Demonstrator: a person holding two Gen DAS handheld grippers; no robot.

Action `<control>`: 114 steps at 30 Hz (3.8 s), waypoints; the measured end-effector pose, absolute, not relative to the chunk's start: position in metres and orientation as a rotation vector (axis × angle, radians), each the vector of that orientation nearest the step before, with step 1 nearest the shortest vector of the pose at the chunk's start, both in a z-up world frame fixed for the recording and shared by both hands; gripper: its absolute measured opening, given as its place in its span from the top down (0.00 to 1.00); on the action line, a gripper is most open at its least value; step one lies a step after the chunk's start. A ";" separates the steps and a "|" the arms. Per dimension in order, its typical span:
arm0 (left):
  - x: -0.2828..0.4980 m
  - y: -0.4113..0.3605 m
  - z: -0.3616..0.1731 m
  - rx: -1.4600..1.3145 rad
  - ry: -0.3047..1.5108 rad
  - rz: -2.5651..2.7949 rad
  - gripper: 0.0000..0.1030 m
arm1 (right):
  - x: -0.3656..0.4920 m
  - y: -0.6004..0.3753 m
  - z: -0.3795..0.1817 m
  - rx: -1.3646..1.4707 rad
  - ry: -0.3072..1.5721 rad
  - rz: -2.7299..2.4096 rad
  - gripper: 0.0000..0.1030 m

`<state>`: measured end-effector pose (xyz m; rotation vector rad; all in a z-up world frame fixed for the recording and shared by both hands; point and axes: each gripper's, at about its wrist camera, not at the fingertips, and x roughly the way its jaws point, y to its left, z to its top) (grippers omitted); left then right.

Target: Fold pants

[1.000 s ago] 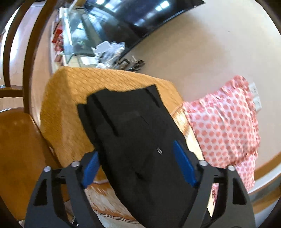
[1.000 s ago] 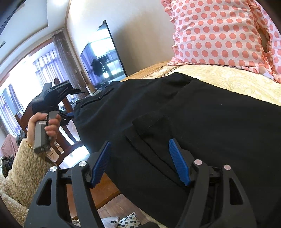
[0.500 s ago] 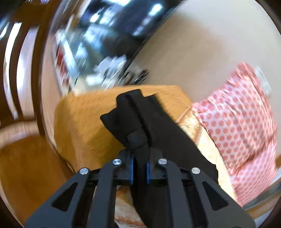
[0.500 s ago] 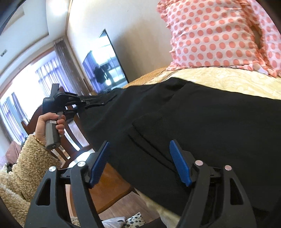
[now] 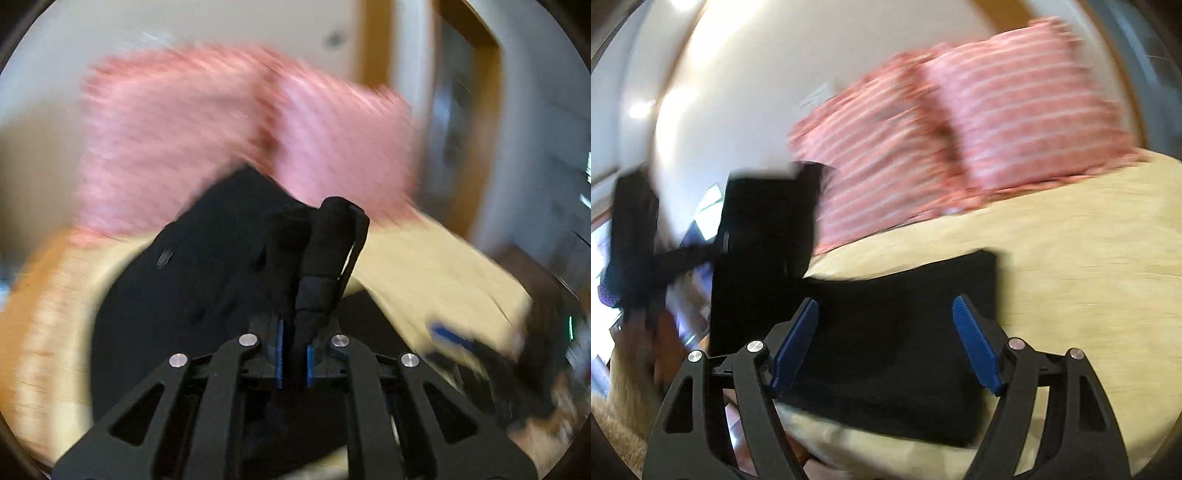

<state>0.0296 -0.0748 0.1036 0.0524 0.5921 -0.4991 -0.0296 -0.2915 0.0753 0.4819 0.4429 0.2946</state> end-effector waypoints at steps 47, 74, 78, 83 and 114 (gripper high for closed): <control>0.014 -0.012 0.017 -0.062 0.731 -0.349 0.09 | 0.047 -0.286 0.071 0.520 0.748 0.368 0.21; 0.144 0.072 0.044 -0.274 0.987 -0.301 0.91 | 0.114 -0.304 0.043 0.555 0.888 0.460 0.84; 0.145 0.060 0.072 -0.204 0.907 -0.304 0.92 | 0.132 -0.306 0.060 0.534 0.865 0.502 0.87; 0.190 0.035 0.108 -0.153 0.803 -0.290 0.92 | 0.177 -0.307 0.096 0.435 0.741 0.462 0.88; 0.174 -0.020 0.055 -0.101 0.907 -0.317 0.27 | 0.149 -0.273 0.071 0.303 0.894 0.297 0.15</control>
